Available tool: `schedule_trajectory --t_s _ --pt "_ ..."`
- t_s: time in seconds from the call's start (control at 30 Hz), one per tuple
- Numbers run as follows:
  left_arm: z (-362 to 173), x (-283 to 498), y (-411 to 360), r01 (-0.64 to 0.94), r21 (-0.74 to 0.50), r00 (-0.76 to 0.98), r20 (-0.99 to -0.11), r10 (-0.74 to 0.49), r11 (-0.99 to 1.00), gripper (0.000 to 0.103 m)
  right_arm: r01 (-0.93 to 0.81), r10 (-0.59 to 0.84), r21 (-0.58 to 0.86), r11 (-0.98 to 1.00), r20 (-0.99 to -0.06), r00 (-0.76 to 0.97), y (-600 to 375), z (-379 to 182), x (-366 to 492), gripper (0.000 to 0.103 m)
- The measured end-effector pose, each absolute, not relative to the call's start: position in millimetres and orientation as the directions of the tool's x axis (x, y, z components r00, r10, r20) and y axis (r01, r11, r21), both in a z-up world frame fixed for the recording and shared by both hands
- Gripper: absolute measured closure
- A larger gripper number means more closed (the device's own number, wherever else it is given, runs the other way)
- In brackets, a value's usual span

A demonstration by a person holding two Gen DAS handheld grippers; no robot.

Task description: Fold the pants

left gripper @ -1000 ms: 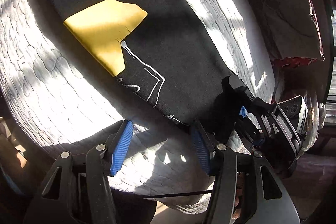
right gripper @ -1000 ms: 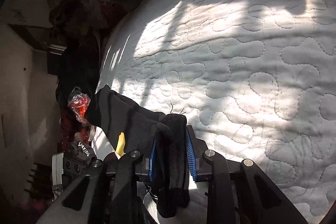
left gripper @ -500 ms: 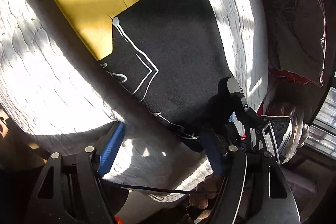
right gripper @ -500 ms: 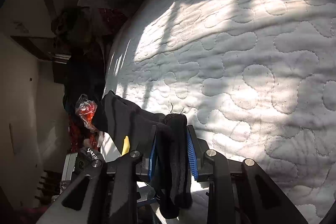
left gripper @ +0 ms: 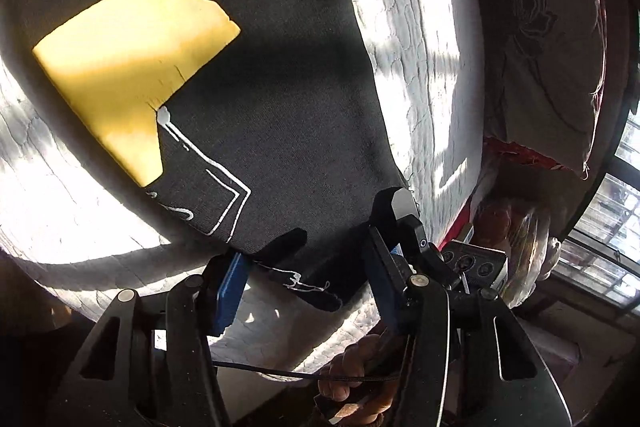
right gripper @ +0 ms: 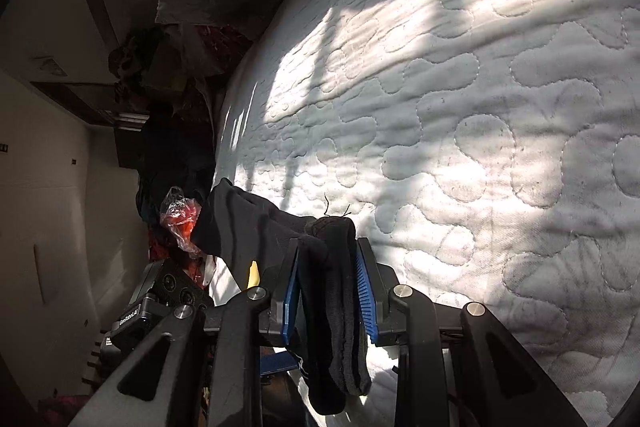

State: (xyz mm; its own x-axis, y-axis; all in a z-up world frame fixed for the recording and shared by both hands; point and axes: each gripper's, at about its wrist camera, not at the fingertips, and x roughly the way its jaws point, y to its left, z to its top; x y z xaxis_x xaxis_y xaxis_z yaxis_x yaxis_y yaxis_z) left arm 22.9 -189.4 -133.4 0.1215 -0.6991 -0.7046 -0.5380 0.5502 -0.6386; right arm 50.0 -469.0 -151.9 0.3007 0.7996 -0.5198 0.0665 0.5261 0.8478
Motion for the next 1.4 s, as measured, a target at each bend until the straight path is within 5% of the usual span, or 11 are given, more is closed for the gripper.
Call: schedule_trajectory --t_s 0.3,0.37,0.53,0.7,0.77,1.4 --pt "-138.0 45.1 -193.2 -0.508 -0.657 0.108 -0.69 -0.715 0.558 0.054 0.098 0.794 0.847 0.522 -0.524 0.308 -472.2 -153.0 48.9 0.076" --pt "-136.9 44.6 -192.7 -0.476 -0.66 0.09 -0.694 -0.714 0.581 0.07 0.117 0.797 0.855 0.506 -0.515 0.314 -474.7 -155.4 48.2 0.076" --pt "-154.5 30.3 -187.7 -0.498 -0.65 0.07 -0.689 -0.721 0.574 0.082 0.167 0.822 0.884 0.436 -0.467 0.324 -483.1 -162.3 45.2 0.075" --pt "-146.7 44.6 -205.2 -0.464 -0.652 0.048 -0.695 -0.718 0.6 0.081 0.154 0.812 0.872 0.464 -0.489 0.319 -482.5 -159.3 42.2 0.079" --pt "-148.4 47.2 -208.1 -0.462 -0.662 0.016 -0.672 -0.74 0.591 0.092 0.14 0.778 0.842 0.521 -0.536 0.328 -478.1 -153.9 41.3 0.08" --pt "-131.5 38.2 -186.3 -0.539 -0.699 -0.016 -0.549 -0.836 0.469 0.093 0.194 0.654 0.744 0.64 -0.659 0.371 -447.3 -101.7 25.3 0.083"
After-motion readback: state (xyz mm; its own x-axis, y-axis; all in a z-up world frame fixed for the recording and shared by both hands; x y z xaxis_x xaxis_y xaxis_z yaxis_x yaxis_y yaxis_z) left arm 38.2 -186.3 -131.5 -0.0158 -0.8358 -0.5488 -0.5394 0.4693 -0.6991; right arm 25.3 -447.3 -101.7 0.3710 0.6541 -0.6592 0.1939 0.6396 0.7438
